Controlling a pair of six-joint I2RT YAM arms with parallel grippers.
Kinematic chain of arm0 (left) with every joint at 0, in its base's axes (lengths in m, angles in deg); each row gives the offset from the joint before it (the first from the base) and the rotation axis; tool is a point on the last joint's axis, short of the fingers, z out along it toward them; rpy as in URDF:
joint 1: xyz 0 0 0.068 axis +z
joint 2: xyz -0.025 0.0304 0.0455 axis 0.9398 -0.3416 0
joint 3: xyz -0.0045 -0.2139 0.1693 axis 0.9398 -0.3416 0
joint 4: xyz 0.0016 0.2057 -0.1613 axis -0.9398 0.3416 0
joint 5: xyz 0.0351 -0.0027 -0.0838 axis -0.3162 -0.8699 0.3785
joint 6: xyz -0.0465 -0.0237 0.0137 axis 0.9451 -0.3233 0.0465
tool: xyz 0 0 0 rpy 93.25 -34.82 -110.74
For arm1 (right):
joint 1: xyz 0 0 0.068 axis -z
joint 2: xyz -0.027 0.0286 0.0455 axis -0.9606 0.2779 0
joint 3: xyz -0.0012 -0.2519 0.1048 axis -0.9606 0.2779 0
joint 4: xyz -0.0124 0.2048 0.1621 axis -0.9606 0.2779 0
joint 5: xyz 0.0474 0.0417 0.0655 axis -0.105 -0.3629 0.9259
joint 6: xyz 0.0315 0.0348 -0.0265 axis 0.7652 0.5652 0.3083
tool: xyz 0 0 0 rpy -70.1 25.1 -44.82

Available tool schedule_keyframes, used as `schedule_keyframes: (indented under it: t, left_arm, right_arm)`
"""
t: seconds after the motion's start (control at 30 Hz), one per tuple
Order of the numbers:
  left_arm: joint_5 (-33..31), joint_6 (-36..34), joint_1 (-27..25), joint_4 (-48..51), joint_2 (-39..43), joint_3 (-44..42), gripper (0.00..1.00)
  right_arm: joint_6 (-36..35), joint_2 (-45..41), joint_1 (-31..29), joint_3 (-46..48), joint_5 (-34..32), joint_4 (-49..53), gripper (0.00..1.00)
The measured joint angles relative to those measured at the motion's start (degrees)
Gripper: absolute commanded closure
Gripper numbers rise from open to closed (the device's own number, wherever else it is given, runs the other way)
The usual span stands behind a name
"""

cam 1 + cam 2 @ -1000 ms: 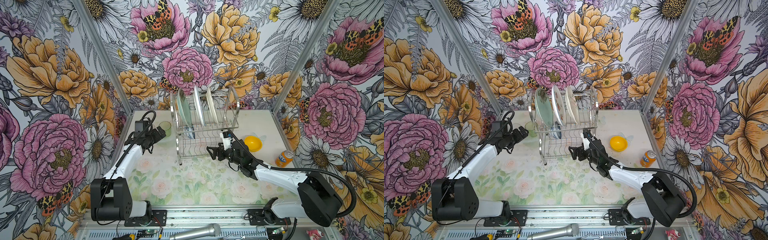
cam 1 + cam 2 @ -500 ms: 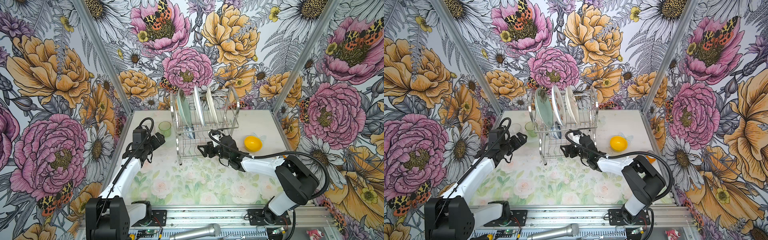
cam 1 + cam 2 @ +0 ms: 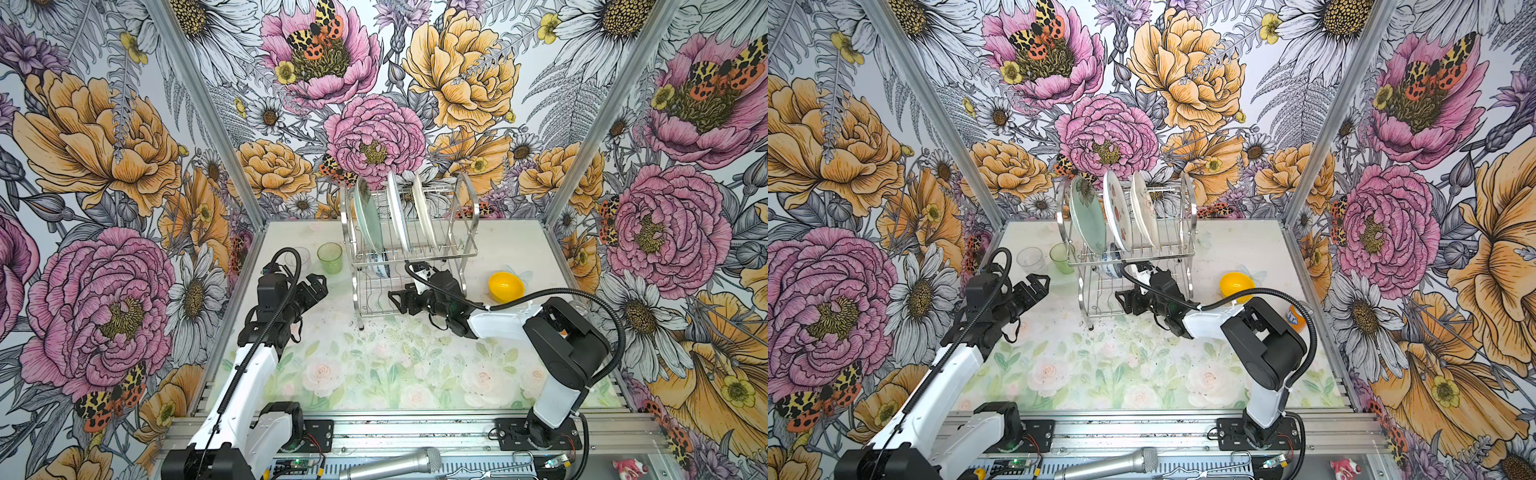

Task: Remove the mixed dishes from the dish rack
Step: 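Reach the right gripper into the rack around the blue-and-white bowl rim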

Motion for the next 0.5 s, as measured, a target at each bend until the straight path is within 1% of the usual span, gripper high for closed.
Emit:
schedule_keyframes:
  t: [0.3,0.5]
  left_arm:
    - [2.67,1.55,0.0,-0.07,0.17,-1.84,0.01]
    - [4.2,1.97,0.0,0.04,0.55,-1.86,0.01]
  right_arm:
    - [-1.25,3.63,0.26,-3.78,1.36,-1.05,0.25]
    - [-1.7,4.92,1.79,-5.09,1.9,-1.18,0.24]
